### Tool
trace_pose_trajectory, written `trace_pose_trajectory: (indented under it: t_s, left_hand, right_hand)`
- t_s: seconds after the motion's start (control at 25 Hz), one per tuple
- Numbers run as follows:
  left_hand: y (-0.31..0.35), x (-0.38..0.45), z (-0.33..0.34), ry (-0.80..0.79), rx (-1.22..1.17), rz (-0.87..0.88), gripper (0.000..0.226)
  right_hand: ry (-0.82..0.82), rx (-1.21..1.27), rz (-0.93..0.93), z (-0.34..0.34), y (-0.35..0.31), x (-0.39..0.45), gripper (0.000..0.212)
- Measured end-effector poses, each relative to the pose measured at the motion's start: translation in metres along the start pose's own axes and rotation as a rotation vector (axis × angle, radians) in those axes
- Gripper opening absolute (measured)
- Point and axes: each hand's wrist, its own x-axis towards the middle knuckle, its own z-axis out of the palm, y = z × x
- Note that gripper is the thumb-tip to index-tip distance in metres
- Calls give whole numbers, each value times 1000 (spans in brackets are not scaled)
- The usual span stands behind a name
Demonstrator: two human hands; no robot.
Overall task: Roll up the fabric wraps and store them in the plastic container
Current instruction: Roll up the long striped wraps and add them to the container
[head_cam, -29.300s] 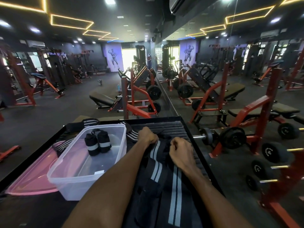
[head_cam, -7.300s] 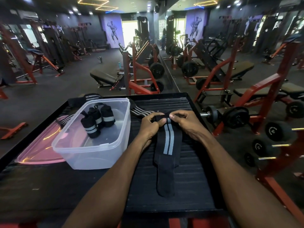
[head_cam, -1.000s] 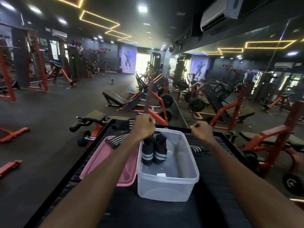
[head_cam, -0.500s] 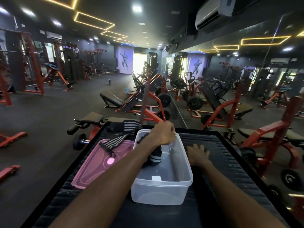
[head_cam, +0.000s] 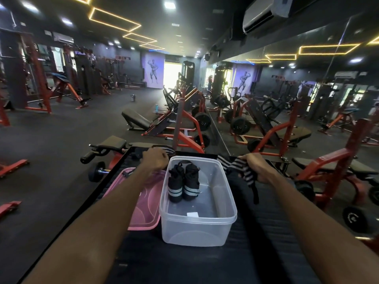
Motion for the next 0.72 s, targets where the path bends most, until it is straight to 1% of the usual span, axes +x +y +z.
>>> trace_pose_trajectory:
  t_s: [0.04,0.16,0.24,0.32,0.4,0.48,0.6,0.72]
  left_hand:
    - [-20,18,17,-52,67,-35,25]
    - [-57,61,62,-166,139,-69,40]
    - [-57,50,64,-188,208,-50,47]
    - [-43,10,42,-178,244,-25,51]
    - [-32,-13,25,-123,271,-15,38]
    - [-28,-20,17,-18,282,-15,28]
    - [-22,-19,4,164,191,19,26]
    - [-5,-14,-17,257,87,46,24]
  right_hand:
    - [-27,-1,-15,-1,-6,-8,38]
    - [-68,-19,-95,-1,-13,-15,32]
    - [-83,-41,-104,0,-13,-17,31]
    - [-81,-40,-121,1,-12,-15,27]
    - [-78,-11,-135,0,-9,-15,23]
    - [-91,34,-139,-1,-8,-11,21]
    - [-110,110,-149,-1,-8,-6,21]
    - [-106,132,-179,3,-13,-3,24]
